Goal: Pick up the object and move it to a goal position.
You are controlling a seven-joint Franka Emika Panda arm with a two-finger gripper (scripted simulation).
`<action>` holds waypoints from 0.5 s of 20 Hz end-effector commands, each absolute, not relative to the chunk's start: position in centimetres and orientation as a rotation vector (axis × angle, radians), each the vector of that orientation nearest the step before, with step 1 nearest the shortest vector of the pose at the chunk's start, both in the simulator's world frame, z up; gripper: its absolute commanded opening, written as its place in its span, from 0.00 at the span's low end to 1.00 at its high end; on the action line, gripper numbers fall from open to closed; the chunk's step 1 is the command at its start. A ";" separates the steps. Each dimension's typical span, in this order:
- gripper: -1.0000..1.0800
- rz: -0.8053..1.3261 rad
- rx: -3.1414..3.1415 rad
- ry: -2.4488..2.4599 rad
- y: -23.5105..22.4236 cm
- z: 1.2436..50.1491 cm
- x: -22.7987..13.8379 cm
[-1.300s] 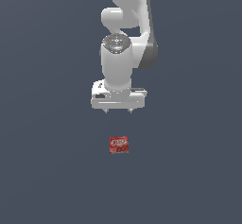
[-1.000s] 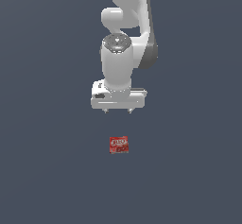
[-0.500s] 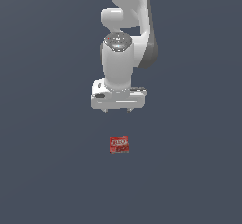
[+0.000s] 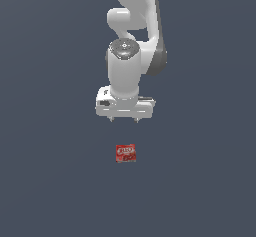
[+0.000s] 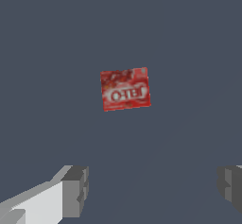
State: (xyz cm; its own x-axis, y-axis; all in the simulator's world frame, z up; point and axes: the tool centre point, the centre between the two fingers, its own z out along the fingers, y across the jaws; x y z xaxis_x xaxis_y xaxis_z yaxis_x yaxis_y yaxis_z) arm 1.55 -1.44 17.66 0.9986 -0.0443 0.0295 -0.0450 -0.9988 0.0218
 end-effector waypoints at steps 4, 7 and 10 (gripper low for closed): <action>0.96 0.040 3.116 -0.248 -1.5 16.9 2.2; 0.96 0.036 3.108 -0.376 -1.5 16.3 2.7; 0.96 0.032 3.093 -0.511 -1.5 15.7 3.2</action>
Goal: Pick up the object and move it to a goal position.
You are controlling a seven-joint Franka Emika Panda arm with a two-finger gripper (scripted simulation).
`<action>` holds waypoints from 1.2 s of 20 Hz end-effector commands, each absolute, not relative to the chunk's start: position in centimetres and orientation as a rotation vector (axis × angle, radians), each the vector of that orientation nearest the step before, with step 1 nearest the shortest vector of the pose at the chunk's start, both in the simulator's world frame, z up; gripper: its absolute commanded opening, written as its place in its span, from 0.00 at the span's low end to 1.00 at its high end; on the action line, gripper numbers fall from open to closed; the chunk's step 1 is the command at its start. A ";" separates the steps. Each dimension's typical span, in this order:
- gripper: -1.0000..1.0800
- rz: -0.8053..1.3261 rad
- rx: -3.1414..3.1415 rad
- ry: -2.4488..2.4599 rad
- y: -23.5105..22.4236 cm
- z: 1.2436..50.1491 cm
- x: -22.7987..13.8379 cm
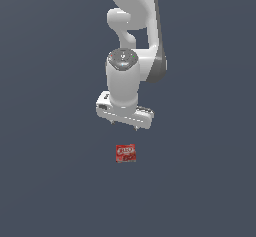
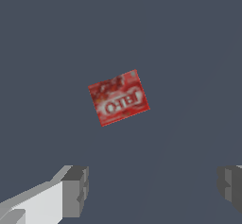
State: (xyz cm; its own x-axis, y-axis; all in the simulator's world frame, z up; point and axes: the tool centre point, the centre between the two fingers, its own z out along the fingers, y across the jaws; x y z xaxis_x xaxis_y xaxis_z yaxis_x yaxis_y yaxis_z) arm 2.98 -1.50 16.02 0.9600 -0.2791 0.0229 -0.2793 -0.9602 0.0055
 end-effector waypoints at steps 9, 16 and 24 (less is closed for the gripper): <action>0.96 0.019 3.010 -0.907 -1.5 13.8 4.7; 0.96 0.010 2.908 -1.202 -1.5 12.3 5.8; 0.96 0.003 2.755 -1.520 -1.4 10.6 6.9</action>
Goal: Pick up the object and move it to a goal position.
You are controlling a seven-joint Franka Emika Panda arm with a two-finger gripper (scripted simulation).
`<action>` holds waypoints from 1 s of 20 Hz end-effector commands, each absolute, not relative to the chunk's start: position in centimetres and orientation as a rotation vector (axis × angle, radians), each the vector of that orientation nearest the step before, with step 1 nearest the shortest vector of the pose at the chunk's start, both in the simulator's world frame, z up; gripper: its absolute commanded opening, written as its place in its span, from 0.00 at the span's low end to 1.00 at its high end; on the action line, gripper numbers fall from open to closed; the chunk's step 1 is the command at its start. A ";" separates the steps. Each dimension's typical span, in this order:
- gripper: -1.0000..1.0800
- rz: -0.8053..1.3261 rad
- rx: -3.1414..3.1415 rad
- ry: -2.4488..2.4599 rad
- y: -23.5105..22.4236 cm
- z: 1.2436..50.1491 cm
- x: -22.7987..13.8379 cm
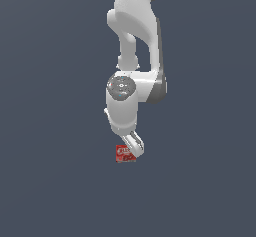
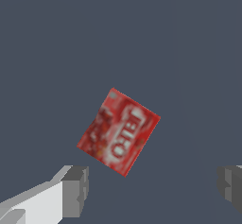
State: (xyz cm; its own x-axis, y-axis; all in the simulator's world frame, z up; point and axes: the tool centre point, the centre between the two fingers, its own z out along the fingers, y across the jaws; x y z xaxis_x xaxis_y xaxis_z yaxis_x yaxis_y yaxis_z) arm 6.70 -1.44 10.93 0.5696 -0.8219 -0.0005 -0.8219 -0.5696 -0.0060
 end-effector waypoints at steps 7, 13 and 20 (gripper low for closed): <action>0.96 0.001 -2.587 1.775 -1.3 9.0 7.9; 0.96 0.002 -2.449 1.964 -1.2 7.8 8.5; 0.96 0.001 -2.337 2.099 -1.0 6.9 9.0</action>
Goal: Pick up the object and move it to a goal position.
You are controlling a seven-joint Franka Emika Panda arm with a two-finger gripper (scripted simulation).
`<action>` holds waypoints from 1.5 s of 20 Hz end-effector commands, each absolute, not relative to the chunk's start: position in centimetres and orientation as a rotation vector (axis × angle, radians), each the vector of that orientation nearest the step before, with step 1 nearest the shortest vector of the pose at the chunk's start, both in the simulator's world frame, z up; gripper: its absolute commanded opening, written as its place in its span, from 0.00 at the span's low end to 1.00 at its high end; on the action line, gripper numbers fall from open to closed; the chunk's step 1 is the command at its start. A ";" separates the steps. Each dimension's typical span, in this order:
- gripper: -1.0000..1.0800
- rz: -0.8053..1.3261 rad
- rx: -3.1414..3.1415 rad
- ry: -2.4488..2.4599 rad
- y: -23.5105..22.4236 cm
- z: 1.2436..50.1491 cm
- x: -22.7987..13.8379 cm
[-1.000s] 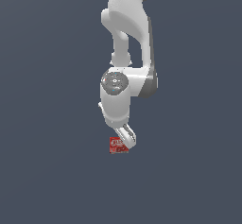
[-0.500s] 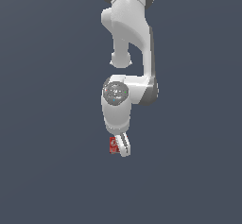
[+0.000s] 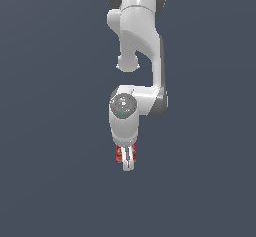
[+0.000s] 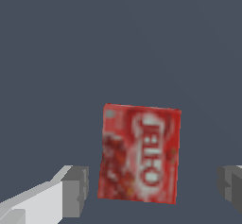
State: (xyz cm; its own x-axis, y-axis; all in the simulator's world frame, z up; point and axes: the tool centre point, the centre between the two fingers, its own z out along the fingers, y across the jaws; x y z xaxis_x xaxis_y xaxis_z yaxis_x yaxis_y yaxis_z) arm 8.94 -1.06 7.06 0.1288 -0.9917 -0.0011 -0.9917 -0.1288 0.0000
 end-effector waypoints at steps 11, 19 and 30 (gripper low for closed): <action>0.96 0.000 -2.295 2.145 -1.0 6.4 9.2; 0.96 0.001 -2.291 2.150 -1.0 2.9 9.1; 0.00 0.000 -2.290 2.150 -1.0 1.5 9.2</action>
State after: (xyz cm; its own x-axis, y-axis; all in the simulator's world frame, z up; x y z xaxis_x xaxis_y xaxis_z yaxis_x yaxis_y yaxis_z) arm 9.19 -1.00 1.51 0.0628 -0.9980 -0.0002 -0.9980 -0.0628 0.0006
